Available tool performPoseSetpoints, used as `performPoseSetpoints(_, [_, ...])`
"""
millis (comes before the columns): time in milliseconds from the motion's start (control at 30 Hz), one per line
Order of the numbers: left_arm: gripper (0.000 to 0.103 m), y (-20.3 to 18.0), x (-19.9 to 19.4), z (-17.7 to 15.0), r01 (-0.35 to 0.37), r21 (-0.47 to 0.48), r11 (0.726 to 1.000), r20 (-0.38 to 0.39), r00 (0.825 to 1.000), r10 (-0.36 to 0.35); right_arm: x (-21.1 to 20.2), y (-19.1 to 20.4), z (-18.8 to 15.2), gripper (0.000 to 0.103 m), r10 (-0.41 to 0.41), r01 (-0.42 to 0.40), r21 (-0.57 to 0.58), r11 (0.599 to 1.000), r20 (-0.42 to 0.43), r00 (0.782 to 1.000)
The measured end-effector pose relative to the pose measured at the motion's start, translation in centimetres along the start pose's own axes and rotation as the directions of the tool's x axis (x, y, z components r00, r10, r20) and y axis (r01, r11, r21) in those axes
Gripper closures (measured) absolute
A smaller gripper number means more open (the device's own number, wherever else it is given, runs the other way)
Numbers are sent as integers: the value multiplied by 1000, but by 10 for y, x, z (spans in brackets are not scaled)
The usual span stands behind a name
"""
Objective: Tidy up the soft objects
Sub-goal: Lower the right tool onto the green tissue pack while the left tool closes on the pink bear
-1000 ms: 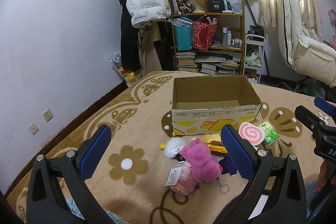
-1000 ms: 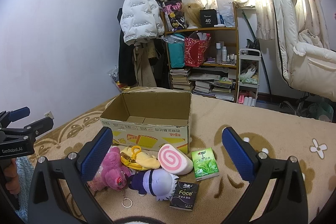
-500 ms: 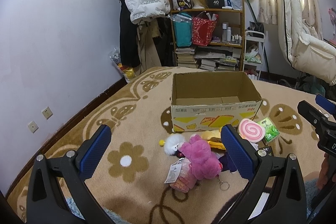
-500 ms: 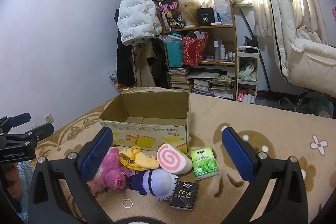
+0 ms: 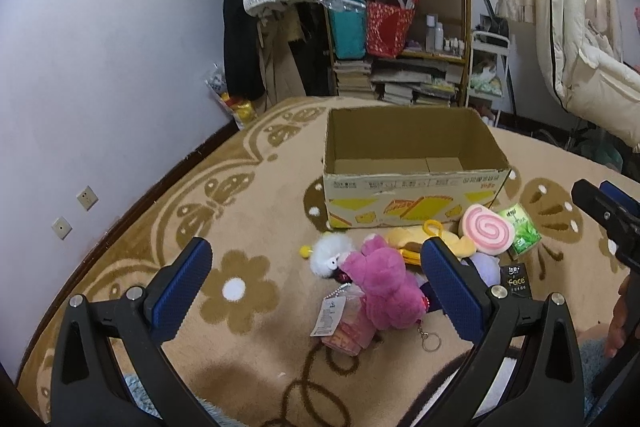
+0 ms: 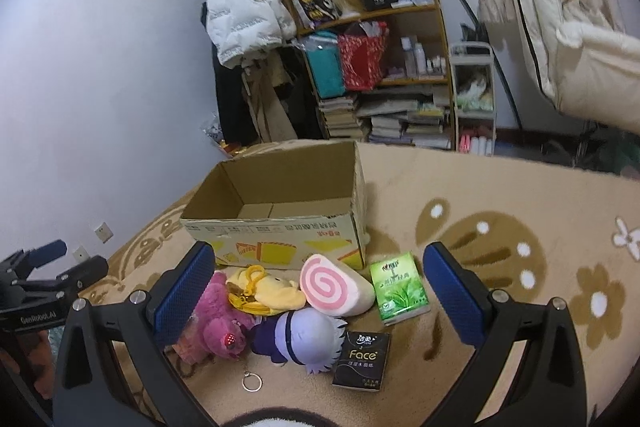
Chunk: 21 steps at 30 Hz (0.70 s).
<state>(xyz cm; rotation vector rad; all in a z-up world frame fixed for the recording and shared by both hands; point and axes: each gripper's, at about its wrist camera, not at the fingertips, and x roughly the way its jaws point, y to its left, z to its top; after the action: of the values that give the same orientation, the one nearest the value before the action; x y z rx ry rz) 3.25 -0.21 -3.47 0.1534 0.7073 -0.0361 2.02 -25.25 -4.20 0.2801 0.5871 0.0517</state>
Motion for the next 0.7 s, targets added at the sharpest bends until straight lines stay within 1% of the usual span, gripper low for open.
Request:
performPoseSetpoints(33, [0,-1,3,1,0,-1,1000,-7,1000,0,4,-3,1,0,-1,1,15,1000,-13,1000])
performPoseSetpoints(133, [0,-3,13,2,-15,7,1000,-22,1000,15,8,-10,3,0,46,-45,56,997,-20,999])
performPoseSetpoints(167, [0,-5,16,3,-16,13,1000,-27,999,17,10,-10,4,0,47,-46,60,997,-24,999])
performPoseSetpoints(400, [0,-20,49,4,-4,59,998,-81,997,9,37,-17,4,0,29,-22,77,997,-91,995])
performPoseSetpoints(467, [0,-20,61,5,8,54,999,-104,995,-2,46,-19,3,0,25,-18,73,997,-109,994])
performPoseSetpoints(567, [0,-19,80,5,15,32,999,-151,988,-10,55,-23,2,0,37,-27,82,996,-112,993])
performPoseSetpoints(700, [0,-24,101,2,37,28,999,-190,981,-31,71,-29,1,0,18,-5,88,996,-147,989])
